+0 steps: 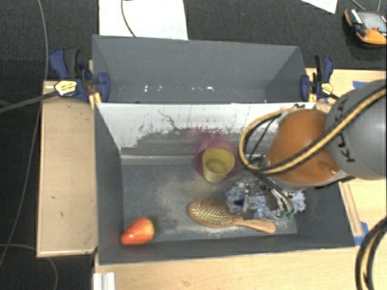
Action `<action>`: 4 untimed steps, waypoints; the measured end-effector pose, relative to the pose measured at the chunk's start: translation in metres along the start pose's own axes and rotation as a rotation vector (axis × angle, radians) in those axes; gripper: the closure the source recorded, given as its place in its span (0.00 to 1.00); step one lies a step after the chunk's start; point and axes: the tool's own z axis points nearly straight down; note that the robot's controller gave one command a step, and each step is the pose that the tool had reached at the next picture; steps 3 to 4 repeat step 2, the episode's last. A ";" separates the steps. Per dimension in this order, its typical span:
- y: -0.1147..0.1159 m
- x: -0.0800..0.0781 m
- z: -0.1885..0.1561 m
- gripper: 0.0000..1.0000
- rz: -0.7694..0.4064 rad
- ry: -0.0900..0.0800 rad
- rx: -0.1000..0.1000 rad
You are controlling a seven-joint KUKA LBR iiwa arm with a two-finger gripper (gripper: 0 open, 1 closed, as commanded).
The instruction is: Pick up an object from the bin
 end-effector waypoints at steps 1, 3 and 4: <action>0.001 -0.008 -0.062 1.00 0.020 -0.007 -0.001; 0.001 -0.013 -0.147 1.00 -0.011 0.000 0.000; 0.001 -0.013 -0.147 1.00 -0.011 0.000 0.000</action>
Offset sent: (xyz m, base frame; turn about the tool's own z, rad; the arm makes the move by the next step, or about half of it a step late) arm 0.0041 0.0017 0.1440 -0.0119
